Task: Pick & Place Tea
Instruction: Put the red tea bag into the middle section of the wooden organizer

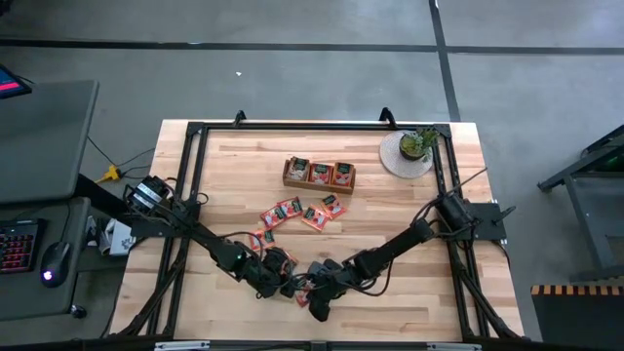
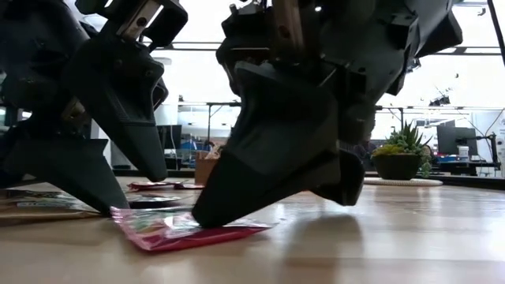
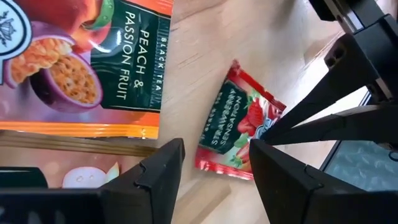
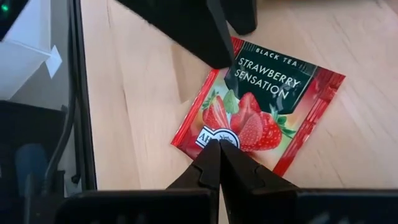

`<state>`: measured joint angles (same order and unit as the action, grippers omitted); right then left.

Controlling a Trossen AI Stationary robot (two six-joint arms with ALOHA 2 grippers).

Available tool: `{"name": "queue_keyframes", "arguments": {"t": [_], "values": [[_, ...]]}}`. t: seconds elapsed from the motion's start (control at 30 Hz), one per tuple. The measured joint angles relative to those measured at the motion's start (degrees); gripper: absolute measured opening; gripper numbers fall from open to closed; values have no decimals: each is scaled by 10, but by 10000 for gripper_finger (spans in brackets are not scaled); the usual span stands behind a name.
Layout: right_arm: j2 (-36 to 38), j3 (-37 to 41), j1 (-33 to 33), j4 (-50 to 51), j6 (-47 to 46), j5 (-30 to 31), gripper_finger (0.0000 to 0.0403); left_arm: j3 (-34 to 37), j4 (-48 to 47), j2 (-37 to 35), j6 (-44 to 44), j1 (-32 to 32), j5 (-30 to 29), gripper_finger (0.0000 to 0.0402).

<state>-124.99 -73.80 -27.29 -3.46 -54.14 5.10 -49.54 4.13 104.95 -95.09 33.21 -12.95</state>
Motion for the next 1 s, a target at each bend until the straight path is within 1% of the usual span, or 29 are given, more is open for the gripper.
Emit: {"name": "queue_keyframes", "arguments": {"t": [0.17,0.4,0.47,0.53,0.6,0.83,0.87,1.0], "values": [[-3,1,18,-40,4,3,0,1,3,0,4,0,11,191],[-3,1,34,-45,11,3,0,2,16,0,19,0,24,191],[-3,0,35,-45,12,2,0,1,15,0,18,0,24,184],[-3,0,35,-46,11,3,0,1,15,0,18,0,24,168],[-3,0,35,-46,11,3,0,1,14,0,18,0,26,143],[-3,0,35,-47,15,-4,0,2,12,1,19,1,27,16],[-3,0,35,-47,16,-6,0,2,13,1,20,1,24,9],[-3,0,35,-52,25,-16,0,2,12,1,21,1,22,4]]}}
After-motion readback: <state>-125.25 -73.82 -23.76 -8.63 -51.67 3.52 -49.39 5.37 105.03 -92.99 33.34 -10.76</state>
